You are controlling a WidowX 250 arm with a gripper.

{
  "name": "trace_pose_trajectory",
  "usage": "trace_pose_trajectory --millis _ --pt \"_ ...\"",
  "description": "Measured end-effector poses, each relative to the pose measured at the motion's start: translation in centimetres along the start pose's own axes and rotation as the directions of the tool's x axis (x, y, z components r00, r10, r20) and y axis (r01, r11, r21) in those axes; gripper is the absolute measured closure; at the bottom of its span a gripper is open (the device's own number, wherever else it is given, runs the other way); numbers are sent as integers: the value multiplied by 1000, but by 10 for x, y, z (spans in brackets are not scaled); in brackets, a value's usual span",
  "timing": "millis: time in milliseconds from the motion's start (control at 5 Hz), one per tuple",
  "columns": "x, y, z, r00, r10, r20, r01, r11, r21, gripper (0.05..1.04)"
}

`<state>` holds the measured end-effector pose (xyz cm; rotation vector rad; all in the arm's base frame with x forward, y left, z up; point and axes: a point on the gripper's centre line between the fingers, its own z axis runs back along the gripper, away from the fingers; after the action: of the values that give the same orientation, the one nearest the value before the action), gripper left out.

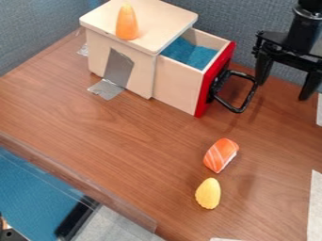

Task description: Take the orange object on top of the drawer and put it on the bottom right side of the table

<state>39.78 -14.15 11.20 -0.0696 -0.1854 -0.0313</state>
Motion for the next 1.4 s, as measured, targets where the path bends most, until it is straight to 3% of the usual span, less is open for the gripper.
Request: trace_pose_trajectory --millis 200,400,600,800,1000,1200,1400 --pt "-4 1 -14 999 3 -41 -3 1000 7 83" --pt "6 4 4 998 34 -50 -35 999 -28 83" --pt "23 30 33 994 107 -33 -109 992 -67 83" --pt "38 57 71 991 131 16 -129 988 -88 83" --pt "49 96 112 986 159 44 -155 984 -88 83" --pt "49 141 126 987 153 51 -150 987 -53 83" --pt "44 188 108 975 219 47 -218 975 -32 83"
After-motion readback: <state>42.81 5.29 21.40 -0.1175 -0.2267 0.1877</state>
